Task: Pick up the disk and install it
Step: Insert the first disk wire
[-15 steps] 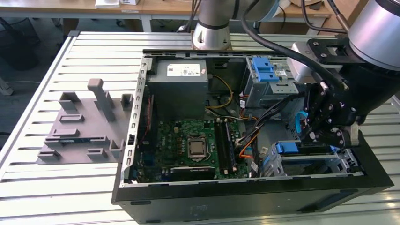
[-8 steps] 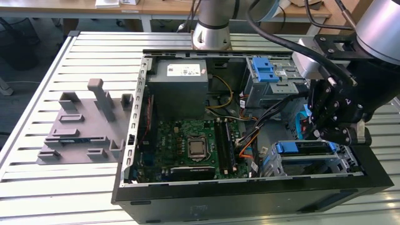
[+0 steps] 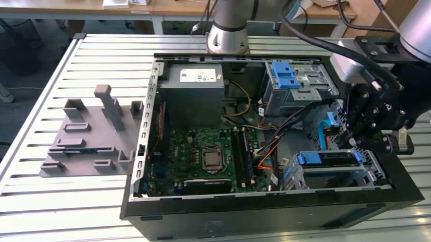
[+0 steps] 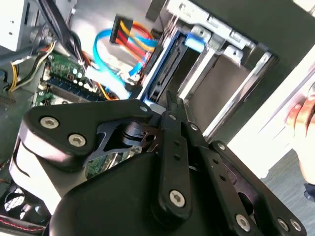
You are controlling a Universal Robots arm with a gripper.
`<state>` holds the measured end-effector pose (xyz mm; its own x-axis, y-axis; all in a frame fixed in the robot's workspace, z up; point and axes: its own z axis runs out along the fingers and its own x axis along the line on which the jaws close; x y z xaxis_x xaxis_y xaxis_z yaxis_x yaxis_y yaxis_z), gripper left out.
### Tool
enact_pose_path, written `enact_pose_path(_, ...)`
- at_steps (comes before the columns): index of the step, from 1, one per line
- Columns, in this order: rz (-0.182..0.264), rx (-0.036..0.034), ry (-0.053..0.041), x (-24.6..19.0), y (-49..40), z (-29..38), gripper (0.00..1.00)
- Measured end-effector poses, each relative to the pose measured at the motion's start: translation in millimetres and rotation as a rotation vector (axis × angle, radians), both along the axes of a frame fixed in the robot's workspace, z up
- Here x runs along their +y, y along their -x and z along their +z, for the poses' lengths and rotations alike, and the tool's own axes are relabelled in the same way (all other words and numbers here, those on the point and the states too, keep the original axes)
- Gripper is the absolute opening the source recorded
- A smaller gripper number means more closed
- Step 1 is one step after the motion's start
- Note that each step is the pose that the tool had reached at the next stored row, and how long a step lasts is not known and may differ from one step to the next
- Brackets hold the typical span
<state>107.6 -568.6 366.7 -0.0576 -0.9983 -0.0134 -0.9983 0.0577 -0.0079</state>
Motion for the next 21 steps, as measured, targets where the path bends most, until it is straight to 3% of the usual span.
enact_pose_path(4, 0.0, 0.0, 0.0, 2.1, -7.7, -0.1, 0.11)
enact_pose_path(10, 0.005, -0.0001, 0.0, 9.4, -11.4, -0.1, 0.11)
enact_pose_path(16, 0.055, -0.0015, -0.0002, 10.6, -11.6, -0.6, 0.11)
enact_pose_path(21, 0.059, -0.0047, -0.0003, 18.7, -11.6, -1.6, 0.11)
